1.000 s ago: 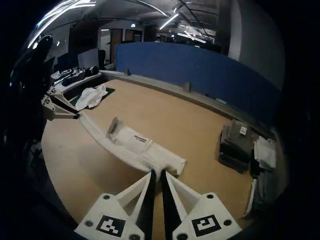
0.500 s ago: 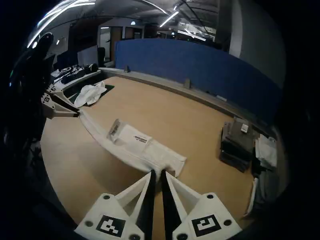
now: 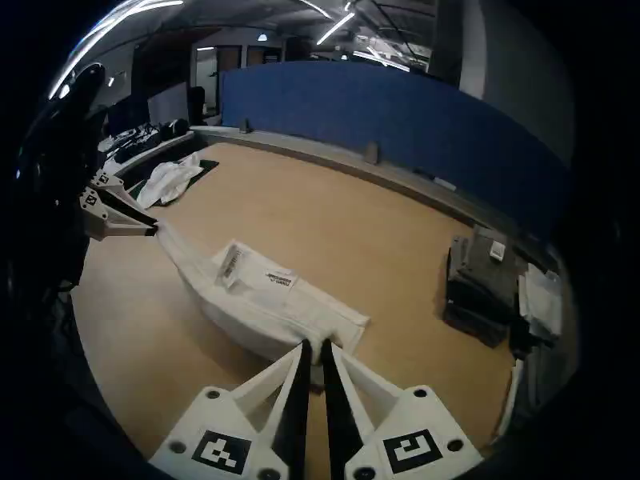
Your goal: Fold towel
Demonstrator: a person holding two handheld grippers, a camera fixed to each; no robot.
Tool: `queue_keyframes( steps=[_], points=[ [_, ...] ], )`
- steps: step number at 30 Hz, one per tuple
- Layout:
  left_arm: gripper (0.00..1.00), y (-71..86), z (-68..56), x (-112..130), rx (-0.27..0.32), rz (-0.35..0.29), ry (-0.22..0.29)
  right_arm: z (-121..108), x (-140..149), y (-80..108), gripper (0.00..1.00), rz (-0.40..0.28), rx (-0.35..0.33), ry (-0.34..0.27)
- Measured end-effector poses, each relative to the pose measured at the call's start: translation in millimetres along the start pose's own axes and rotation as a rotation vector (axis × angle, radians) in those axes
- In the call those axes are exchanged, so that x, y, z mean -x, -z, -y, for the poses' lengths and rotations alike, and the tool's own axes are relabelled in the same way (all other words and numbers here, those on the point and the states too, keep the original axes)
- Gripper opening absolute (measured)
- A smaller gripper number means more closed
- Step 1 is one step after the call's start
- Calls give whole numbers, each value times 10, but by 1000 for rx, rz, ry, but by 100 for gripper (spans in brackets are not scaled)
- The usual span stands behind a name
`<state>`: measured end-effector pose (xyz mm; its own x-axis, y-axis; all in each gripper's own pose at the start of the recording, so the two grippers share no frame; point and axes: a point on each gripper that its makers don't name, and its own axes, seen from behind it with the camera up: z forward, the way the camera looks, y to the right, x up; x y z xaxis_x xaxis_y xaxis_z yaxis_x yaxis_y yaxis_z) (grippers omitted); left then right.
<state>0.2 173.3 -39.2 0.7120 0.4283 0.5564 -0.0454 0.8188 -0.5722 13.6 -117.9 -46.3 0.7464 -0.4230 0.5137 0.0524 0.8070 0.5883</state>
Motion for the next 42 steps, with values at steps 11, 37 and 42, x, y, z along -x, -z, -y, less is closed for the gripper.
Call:
queue_keyframes(
  steps=[11, 37, 42],
  points=[
    [9, -386, 155, 19, -11, 26, -15, -126, 57, -384, 11, 46, 6, 1],
    [10, -947, 302, 66, -9, 60, -18, -310, 206, -873, 12, 113, 16, -39],
    [10, -952, 306, 77, -14, 61, -18, -325, 227, -894, 14, 115, 21, -40]
  ],
)
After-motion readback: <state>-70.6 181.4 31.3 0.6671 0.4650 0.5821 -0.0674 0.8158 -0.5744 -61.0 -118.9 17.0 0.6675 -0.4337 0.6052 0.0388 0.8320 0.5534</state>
